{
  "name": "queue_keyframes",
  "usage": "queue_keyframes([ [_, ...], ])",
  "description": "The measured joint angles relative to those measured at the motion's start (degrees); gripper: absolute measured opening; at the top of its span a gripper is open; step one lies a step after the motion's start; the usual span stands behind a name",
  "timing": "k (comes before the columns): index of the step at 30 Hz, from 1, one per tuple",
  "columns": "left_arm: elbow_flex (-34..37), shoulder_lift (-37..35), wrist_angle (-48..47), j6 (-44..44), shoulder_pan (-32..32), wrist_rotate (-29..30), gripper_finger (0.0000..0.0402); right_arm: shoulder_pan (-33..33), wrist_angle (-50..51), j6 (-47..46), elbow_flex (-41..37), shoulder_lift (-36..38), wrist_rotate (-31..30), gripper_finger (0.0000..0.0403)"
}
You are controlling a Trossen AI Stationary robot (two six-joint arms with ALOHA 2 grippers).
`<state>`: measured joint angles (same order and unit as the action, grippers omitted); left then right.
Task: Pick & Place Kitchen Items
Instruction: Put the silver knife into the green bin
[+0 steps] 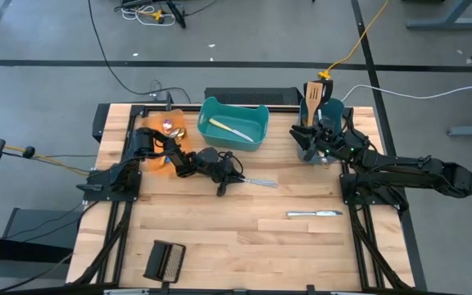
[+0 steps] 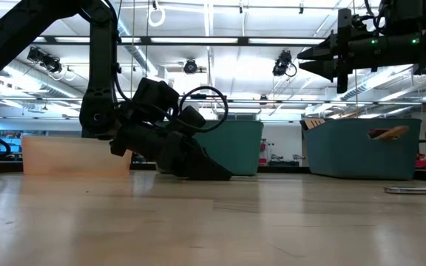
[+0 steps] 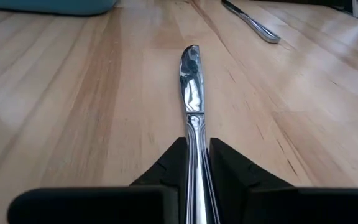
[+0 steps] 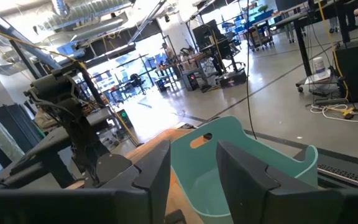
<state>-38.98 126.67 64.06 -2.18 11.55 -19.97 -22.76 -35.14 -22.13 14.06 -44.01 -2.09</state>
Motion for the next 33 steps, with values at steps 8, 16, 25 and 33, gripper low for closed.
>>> queue_keyframes([
  [8, 0.1, -1.7, -1.3, 0.3, 0.0, 0.0, 0.0056, 0.0, 0.0, 0.1, 0.0, 0.0, 0.0, 0.0141],
  [16, 0.1, -2.4, -1.6, 0.5, -0.2, 0.2, 0.0056, 0.0, 0.0, 0.2, 0.0, 0.0, 0.0, 0.0141],
  [25, 0.0, -2.8, -1.5, 0.3, -0.5, 0.4, 0.0056, 0.0, 0.0, 0.2, 0.0, 0.0, 0.0, 0.0141],
  [33, 0.1, -6.0, -3.7, 0.2, -0.6, -0.2, 0.0056, 0.0, 0.0, 0.2, 0.0, 0.0, 0.0, 0.0141],
])
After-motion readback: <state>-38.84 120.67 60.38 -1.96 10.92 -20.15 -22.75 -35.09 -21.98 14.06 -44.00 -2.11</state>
